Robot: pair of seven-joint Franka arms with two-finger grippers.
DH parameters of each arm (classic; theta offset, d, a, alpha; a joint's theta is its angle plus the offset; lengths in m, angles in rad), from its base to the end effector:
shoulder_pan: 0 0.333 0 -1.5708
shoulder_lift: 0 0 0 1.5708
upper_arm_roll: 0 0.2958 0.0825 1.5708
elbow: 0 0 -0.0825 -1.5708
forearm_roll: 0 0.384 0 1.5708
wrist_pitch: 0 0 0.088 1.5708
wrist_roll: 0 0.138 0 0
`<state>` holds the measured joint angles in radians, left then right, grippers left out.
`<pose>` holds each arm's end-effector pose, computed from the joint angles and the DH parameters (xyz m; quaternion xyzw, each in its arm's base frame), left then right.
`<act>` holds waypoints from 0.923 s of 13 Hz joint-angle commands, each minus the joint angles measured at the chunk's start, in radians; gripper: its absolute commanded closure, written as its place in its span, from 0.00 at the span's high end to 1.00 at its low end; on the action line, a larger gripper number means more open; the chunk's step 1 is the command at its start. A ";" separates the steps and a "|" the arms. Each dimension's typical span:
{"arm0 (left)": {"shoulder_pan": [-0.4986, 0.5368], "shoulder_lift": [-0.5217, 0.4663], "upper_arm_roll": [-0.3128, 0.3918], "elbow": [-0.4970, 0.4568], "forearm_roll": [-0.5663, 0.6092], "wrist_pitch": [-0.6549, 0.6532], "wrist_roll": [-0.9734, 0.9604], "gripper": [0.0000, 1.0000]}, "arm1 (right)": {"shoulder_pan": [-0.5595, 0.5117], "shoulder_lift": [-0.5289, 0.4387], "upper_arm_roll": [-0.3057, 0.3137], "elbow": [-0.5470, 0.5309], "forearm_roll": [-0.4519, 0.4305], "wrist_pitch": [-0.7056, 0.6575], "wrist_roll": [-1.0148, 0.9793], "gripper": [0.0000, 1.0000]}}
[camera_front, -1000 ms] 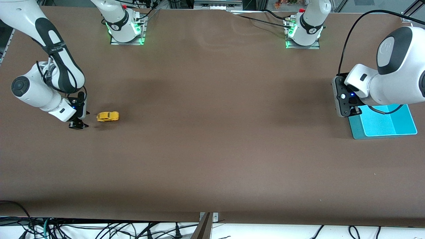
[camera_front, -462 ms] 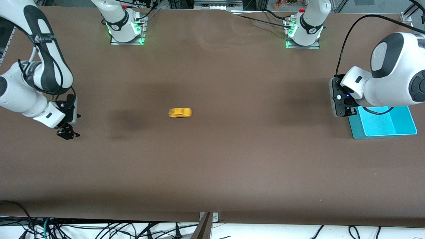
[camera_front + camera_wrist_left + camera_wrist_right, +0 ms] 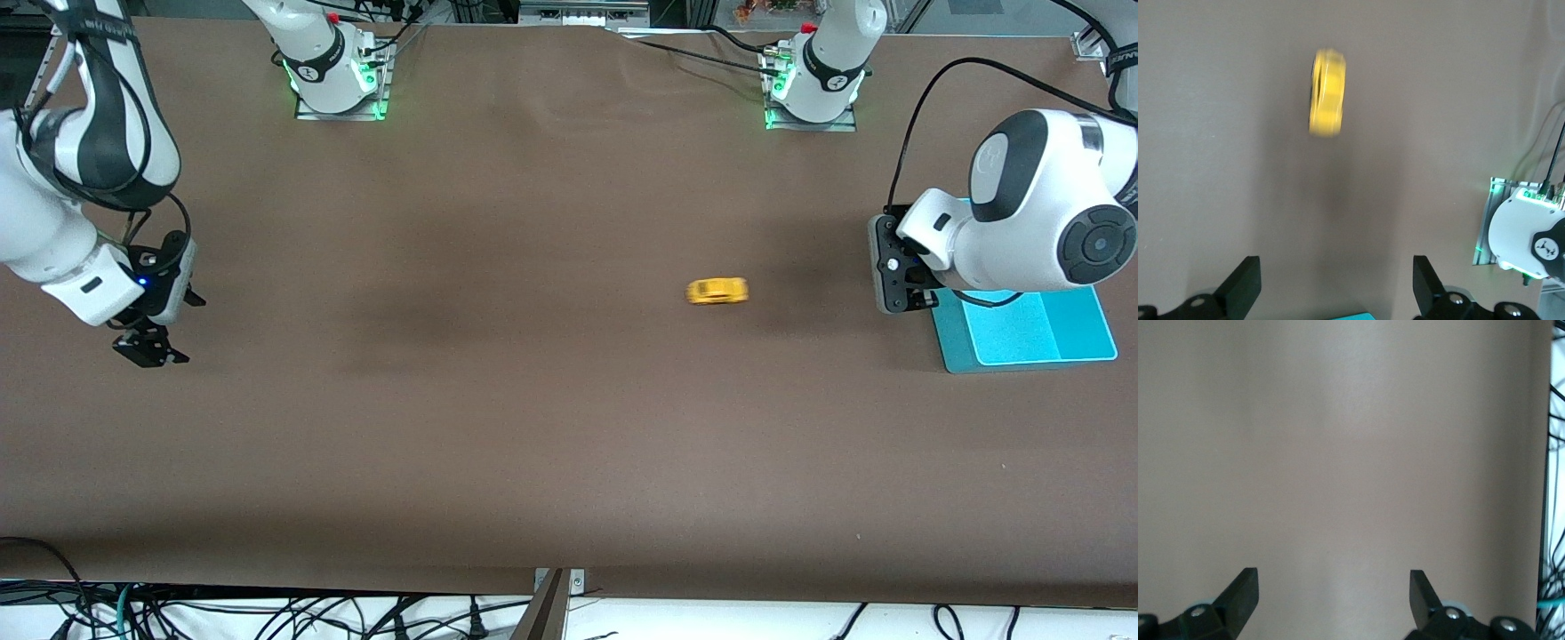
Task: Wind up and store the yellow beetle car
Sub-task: 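Raise the right gripper away as the car rolls toward the left gripper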
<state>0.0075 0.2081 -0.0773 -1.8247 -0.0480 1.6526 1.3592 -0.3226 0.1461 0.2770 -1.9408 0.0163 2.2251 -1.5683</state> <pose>0.5512 -0.0436 0.3478 0.7452 -0.6388 -0.1321 0.1382 0.6046 -0.0300 0.3747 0.7268 0.6826 0.0688 0.0334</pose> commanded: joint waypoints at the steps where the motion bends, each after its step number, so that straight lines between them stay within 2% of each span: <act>1: 0.031 -0.074 -0.001 -0.149 0.016 0.090 0.101 1.00 | 0.000 -0.094 0.010 -0.003 0.010 -0.106 0.230 1.00; 3: 0.046 -0.114 0.001 -0.252 0.017 0.169 0.165 1.00 | 0.020 -0.115 0.008 0.026 0.016 -0.175 0.391 1.00; 7: 0.060 -0.180 0.001 -0.418 0.105 0.337 0.241 1.00 | 0.050 -0.146 -0.002 0.083 0.017 -0.318 0.825 1.00; 12: 0.115 -0.180 0.001 -0.521 0.112 0.502 0.319 1.00 | 0.099 -0.198 -0.039 0.121 0.024 -0.456 1.246 1.00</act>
<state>0.1048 0.0645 -0.0702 -2.2924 0.0391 2.1001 1.6356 -0.2468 -0.0189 0.2581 -1.8364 0.0231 1.8295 -0.4374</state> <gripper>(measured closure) 0.000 0.000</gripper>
